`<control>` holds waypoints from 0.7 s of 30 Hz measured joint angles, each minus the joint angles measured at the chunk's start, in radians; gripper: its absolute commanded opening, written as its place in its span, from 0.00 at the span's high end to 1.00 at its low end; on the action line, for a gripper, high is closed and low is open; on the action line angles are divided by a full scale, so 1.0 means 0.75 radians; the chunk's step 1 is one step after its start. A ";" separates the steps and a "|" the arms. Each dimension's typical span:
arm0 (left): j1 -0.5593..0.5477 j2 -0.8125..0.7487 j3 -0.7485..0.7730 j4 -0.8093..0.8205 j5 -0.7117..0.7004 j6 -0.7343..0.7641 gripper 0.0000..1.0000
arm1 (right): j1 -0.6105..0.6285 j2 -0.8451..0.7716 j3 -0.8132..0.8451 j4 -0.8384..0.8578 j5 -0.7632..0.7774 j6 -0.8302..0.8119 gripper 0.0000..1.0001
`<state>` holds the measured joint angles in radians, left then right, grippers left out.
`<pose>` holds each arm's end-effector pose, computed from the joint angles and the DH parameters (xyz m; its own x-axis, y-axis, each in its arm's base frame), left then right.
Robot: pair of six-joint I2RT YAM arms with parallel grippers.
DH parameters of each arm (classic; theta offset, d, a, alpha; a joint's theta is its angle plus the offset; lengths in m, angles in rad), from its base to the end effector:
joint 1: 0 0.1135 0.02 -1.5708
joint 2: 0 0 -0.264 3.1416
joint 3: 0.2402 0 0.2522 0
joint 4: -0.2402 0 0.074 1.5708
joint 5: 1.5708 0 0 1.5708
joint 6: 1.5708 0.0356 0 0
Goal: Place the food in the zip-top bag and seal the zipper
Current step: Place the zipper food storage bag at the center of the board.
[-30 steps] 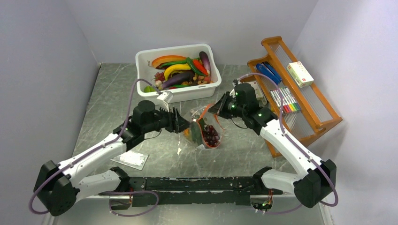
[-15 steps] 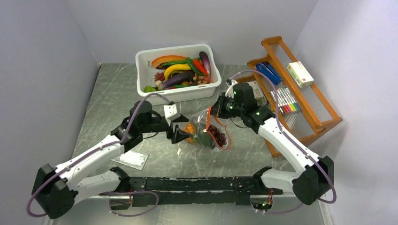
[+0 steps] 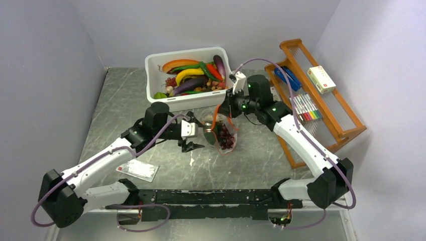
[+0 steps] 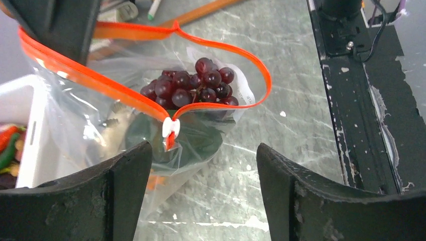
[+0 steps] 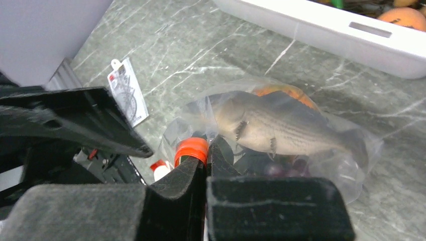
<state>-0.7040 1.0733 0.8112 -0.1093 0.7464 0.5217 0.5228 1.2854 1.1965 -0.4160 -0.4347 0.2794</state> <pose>0.1669 -0.1734 0.3036 0.2373 0.2784 -0.9307 0.9680 0.0130 0.2507 0.2421 0.1568 0.3534 -0.6158 -0.0662 -0.7851 -0.6267 0.6451 0.4372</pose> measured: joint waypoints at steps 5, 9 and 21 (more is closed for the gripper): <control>0.000 0.019 -0.034 0.033 -0.030 -0.005 0.23 | -0.001 0.027 0.020 -0.011 -0.135 -0.073 1.00; 0.000 -0.050 -0.155 0.162 -0.172 -0.059 0.24 | 0.000 0.027 0.020 0.024 -0.251 -0.060 1.00; -0.028 -0.129 -0.356 0.333 -0.461 -0.208 0.24 | 0.000 0.032 0.038 0.094 -0.519 -0.029 1.00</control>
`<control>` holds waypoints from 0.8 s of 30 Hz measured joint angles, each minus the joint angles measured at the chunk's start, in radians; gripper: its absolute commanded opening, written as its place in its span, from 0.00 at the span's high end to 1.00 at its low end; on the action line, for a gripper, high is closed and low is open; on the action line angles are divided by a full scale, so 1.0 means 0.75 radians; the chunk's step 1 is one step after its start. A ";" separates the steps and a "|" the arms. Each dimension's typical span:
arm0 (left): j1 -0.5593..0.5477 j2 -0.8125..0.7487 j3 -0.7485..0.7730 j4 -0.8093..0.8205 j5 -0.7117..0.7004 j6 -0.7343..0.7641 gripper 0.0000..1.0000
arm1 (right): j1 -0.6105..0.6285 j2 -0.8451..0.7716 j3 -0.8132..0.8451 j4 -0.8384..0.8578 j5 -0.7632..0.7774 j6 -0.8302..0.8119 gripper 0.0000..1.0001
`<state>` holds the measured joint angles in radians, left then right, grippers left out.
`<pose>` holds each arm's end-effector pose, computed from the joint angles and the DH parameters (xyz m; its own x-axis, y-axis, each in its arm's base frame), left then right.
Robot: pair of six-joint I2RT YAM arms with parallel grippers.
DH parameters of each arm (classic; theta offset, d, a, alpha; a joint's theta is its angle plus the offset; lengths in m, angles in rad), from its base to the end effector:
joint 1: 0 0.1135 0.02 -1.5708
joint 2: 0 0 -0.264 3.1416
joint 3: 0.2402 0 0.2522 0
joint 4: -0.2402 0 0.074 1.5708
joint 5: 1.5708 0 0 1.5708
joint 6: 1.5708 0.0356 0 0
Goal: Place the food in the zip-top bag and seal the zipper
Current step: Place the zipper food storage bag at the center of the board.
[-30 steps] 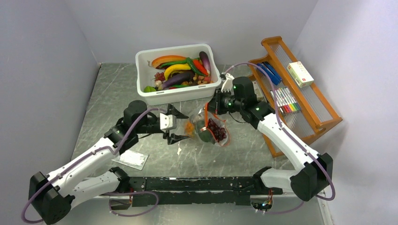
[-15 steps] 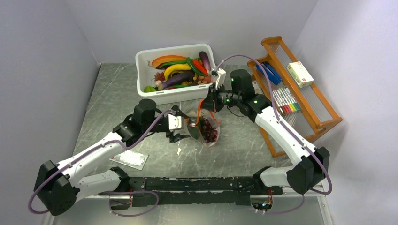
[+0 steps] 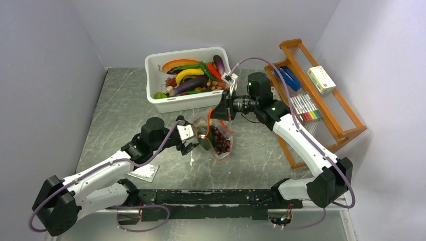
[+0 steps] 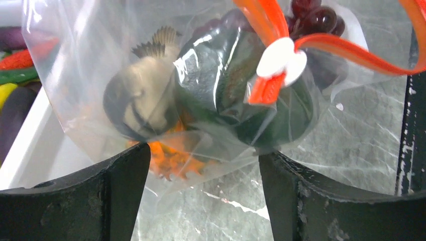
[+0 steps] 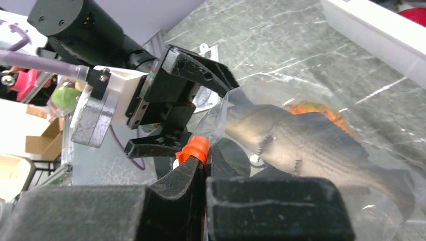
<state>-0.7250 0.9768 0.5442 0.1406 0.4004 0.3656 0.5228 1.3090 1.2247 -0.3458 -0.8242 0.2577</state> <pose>0.1570 -0.1576 0.2533 0.1170 0.3362 -0.9345 0.9083 0.3443 0.2376 0.2383 0.1675 0.3667 -0.5831 -0.1362 -0.8009 -0.7948 0.2999 0.5276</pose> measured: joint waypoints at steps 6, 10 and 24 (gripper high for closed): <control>-0.004 0.027 -0.032 0.127 0.010 0.000 0.38 | 0.000 0.032 -0.062 0.152 -0.098 0.108 1.00; -0.017 0.040 -0.106 0.247 0.006 -0.032 0.78 | 0.001 0.085 -0.127 0.290 -0.128 0.183 1.00; -0.132 0.025 -0.354 0.573 -0.130 -0.257 0.93 | 0.044 0.385 0.146 0.110 0.095 0.068 0.86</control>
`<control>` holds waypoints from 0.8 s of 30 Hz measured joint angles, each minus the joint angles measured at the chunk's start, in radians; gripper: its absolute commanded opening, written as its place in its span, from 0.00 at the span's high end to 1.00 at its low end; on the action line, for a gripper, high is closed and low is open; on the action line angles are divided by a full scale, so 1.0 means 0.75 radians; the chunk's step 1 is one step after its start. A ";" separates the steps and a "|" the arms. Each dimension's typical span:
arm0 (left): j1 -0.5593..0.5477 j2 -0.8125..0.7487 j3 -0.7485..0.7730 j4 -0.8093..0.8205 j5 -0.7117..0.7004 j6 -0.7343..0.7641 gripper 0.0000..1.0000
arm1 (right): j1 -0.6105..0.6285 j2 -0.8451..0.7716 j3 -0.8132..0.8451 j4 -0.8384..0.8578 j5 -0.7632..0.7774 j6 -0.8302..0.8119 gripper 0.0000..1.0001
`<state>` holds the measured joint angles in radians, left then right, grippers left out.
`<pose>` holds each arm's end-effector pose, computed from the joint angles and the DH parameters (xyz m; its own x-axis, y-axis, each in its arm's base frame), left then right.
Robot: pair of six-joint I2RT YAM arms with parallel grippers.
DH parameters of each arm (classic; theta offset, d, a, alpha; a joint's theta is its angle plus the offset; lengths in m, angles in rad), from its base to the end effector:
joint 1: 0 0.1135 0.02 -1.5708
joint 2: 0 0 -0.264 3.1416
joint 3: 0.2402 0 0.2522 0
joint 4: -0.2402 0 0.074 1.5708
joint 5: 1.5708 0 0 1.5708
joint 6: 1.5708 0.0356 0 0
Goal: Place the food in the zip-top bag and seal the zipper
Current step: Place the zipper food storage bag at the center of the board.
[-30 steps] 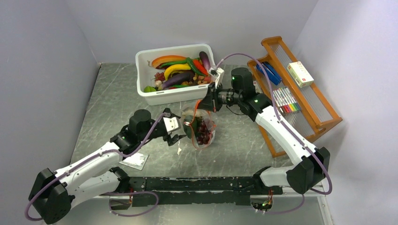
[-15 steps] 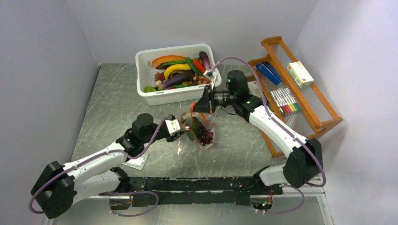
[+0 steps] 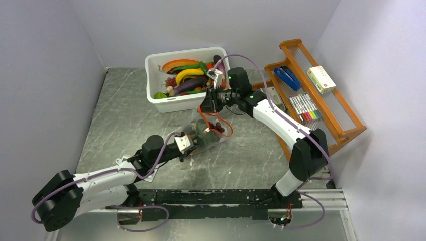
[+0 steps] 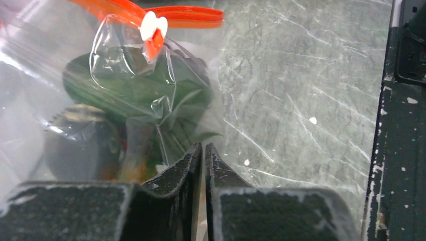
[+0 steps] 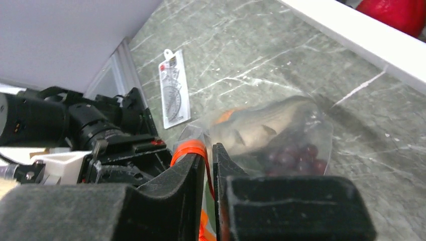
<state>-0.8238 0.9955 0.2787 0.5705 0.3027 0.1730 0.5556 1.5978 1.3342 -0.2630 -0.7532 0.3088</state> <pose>0.1330 -0.1593 0.2036 0.0575 0.1798 -0.9820 0.9044 0.4073 0.1275 0.2978 0.2136 0.3213 -0.6764 -0.1590 -0.7192 -0.7154 0.3739 0.5902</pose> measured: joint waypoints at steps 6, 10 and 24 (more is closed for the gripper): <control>-0.039 0.063 -0.016 0.060 -0.074 -0.074 0.93 | 0.025 0.030 0.020 -0.094 0.187 0.014 1.00; -0.047 0.045 0.004 0.021 -0.125 -0.136 0.64 | 0.022 0.027 0.008 -0.112 0.228 -0.005 1.00; 0.429 -0.081 0.962 -0.929 -0.377 -0.792 0.33 | 0.222 -0.189 -0.076 -0.108 0.190 -0.625 1.00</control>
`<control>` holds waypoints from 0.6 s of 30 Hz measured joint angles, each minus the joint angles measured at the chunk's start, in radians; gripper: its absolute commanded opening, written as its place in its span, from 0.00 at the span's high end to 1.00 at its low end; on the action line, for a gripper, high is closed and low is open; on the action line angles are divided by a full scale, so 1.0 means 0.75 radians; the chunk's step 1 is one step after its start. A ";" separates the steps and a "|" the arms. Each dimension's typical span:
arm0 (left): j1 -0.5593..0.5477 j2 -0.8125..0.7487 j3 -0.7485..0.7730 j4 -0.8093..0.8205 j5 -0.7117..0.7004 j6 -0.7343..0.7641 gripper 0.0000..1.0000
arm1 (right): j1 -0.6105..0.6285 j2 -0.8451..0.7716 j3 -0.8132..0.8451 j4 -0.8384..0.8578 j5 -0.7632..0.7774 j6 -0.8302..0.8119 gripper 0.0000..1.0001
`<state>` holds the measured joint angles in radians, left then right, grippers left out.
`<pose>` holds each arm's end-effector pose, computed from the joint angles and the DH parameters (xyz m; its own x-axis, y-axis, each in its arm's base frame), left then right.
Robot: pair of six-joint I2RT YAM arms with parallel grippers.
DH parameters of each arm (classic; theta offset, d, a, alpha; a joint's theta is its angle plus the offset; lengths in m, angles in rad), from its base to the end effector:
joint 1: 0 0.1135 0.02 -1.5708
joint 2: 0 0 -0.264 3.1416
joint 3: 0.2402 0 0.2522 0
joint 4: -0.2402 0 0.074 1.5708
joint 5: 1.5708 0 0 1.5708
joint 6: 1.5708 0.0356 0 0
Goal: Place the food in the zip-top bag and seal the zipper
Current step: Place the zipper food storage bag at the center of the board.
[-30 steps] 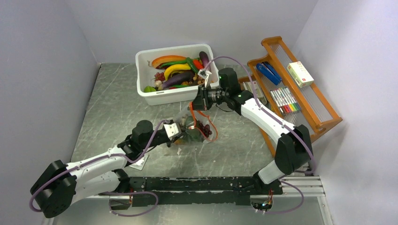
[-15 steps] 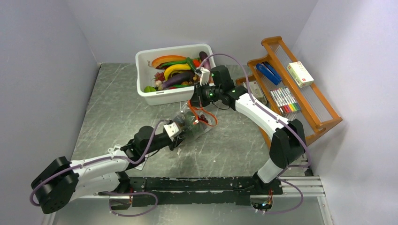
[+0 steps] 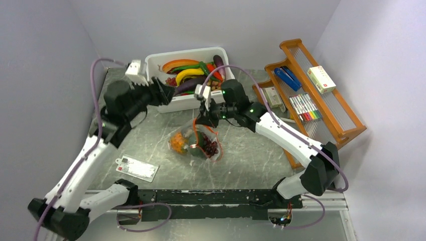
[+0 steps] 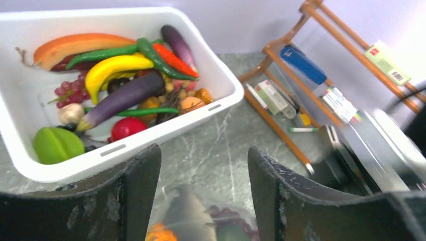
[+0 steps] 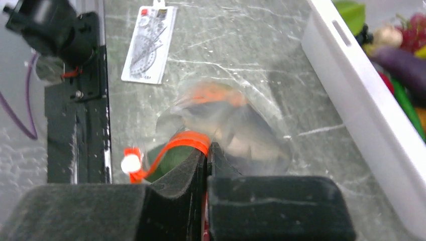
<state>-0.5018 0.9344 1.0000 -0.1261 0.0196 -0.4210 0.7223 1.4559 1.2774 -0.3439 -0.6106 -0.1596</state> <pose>0.1864 -0.1031 0.3951 -0.2519 -0.3278 -0.9105 0.4329 0.8033 -0.4090 0.2347 0.2340 0.3398 -0.2243 -0.3712 -0.9011 -0.9623 0.2302 0.1447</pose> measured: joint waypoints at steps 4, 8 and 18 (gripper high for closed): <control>0.202 0.270 0.294 -0.230 0.319 0.065 0.43 | 0.091 -0.044 -0.026 -0.030 -0.030 -0.279 1.00; 0.215 0.496 0.465 -0.447 0.594 0.278 0.44 | 0.159 -0.072 -0.027 -0.064 -0.099 -0.495 1.00; 0.222 0.105 -0.110 -0.303 0.792 0.278 0.42 | 0.151 -0.129 -0.097 -0.062 -0.002 -0.670 1.00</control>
<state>-0.3351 1.0134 0.9173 -0.3534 0.6136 -0.2127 0.8352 1.3594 1.2045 -0.3904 -0.6121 -0.6621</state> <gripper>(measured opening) 0.620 0.007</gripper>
